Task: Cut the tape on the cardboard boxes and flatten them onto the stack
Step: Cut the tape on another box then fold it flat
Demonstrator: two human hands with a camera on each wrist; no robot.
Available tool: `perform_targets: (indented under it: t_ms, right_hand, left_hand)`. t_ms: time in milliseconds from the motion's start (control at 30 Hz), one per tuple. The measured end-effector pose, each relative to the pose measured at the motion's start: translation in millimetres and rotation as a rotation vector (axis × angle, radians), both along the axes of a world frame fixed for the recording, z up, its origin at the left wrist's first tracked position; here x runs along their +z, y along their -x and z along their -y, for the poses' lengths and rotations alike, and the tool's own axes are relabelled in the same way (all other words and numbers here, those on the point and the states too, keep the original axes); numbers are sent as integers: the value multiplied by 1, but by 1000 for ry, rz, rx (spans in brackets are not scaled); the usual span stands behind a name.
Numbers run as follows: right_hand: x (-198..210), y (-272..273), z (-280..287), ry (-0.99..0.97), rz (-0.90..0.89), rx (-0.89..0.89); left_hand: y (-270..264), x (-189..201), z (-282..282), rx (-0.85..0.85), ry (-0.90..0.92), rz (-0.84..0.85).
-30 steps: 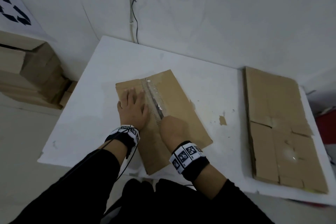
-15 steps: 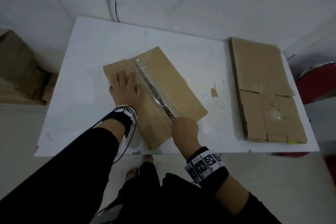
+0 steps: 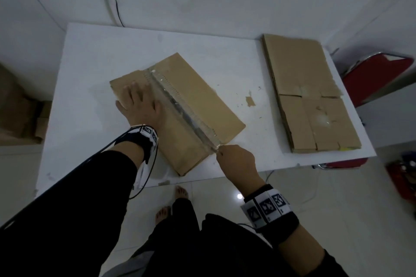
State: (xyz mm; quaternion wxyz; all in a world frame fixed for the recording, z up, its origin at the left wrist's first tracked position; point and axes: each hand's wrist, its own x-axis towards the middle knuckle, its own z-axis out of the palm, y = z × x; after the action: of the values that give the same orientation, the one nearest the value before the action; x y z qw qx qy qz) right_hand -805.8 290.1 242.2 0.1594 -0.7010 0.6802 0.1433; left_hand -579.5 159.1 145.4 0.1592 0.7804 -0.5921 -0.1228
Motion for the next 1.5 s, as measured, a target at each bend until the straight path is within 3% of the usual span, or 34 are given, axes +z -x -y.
perform_targets:
  t_ms: [67, 133, 200, 267, 333, 433, 533, 767, 833, 933, 1000, 1167, 1333, 1500]
  right_hand:
    - [9, 9, 1, 4, 151, -102]
    - [14, 18, 5, 74, 339, -233]
    - [9, 23, 11, 210, 490, -358]
    - [0, 20, 18, 236, 616, -498]
    - [-9, 15, 24, 256, 748, -660]
    - [-15, 11, 29, 281, 852, -760]
    - [-17, 2, 24, 289, 777, -641]
    - [-21, 0, 29, 214, 743, -556]
    - [-21, 3, 35, 191, 667, -466]
    - [-17, 10, 46, 195, 406, -344]
    - [-12, 9, 54, 243, 362, -327]
    - [-18, -5, 63, 255, 407, -212]
    - [-25, -24, 79, 357, 469, -134]
    - [-29, -43, 104, 332, 518, -64]
  left_hand:
    - [0, 5, -6, -53, 154, -28]
    - [3, 11, -14, -309, 313, -60]
    - [11, 15, -27, -686, 301, -73]
    - [21, 16, -40, -979, 243, 23]
    - [26, 17, -48, -1074, 167, 59]
    - [27, 23, -49, -1057, 133, 64]
    - [28, 28, -47, -1103, 116, 114]
    - [29, 32, -44, -1140, 43, 186]
    - [33, 30, -46, -1098, 55, 190]
    - [39, 20, -51, -1041, 94, 130]
    - [38, 12, -56, -1005, 128, 92]
    - [39, 2, -67, -915, 213, 20]
    - [33, 0, -64, -683, 161, -1]
    - [24, -3, -61, -705, 132, 20]
